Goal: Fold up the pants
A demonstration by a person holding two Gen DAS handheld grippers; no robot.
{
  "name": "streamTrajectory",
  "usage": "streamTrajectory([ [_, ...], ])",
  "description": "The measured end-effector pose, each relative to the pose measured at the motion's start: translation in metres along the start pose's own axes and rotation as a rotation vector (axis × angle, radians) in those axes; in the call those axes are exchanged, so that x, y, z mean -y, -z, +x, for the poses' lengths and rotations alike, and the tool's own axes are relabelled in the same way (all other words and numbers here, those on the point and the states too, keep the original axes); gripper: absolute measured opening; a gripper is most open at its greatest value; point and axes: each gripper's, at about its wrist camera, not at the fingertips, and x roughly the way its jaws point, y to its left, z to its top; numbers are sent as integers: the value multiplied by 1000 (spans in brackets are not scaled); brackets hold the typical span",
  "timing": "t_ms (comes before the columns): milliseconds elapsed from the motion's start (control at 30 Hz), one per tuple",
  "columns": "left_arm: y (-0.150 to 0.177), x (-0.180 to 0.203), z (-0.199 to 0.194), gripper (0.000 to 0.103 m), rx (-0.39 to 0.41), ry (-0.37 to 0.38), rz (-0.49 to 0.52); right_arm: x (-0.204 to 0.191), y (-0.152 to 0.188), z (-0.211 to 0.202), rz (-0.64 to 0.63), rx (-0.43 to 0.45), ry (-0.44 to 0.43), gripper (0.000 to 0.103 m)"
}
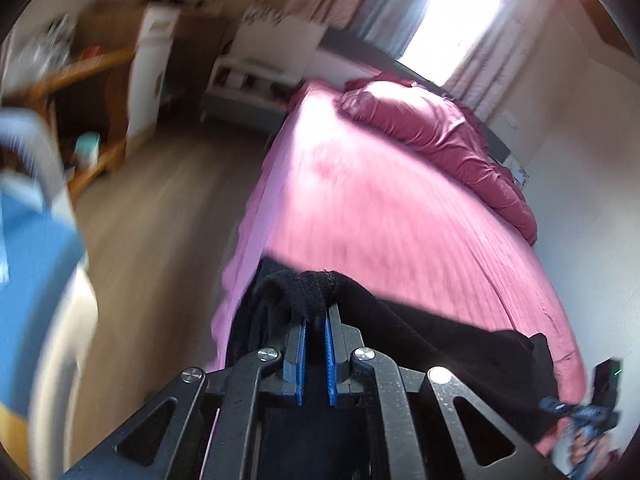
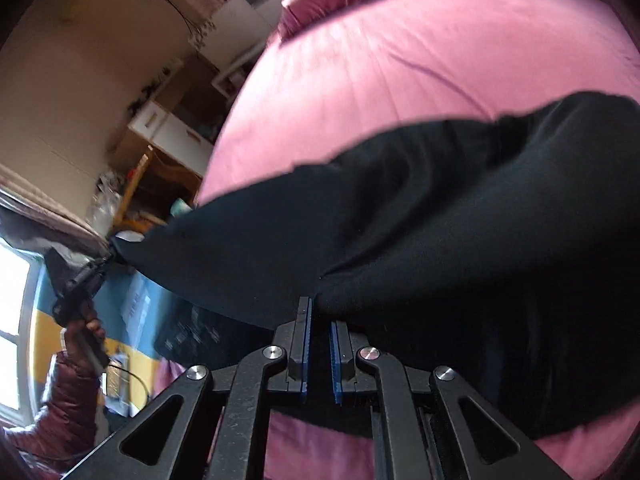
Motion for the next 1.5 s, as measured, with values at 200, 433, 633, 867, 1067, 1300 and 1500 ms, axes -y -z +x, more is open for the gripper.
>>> streamTrajectory([
  [200,66,-41,0,15,-121,5,-209,22,16,33,55,-48,49,8],
  [433,100,-74,-9,38,-164,93,-505,27,19,46,81,-46,49,8],
  [633,108,-84,-12,55,-155,201,-701,37,20,43,106,-42,34,8],
  [867,93,-70,9,20,-179,91,-646,39,16,32,143,-6,7,8],
  [1067,70,-53,-13,9,-137,109,-518,17,15,-14,57,66,-13,7],
  [1300,84,-53,-28,8,-191,60,-431,3,38,-40,-9,61,8,7],
  [1500,106,-67,-18,8,-254,-9,-444,14,62,-17,14,-17,39,7],
])
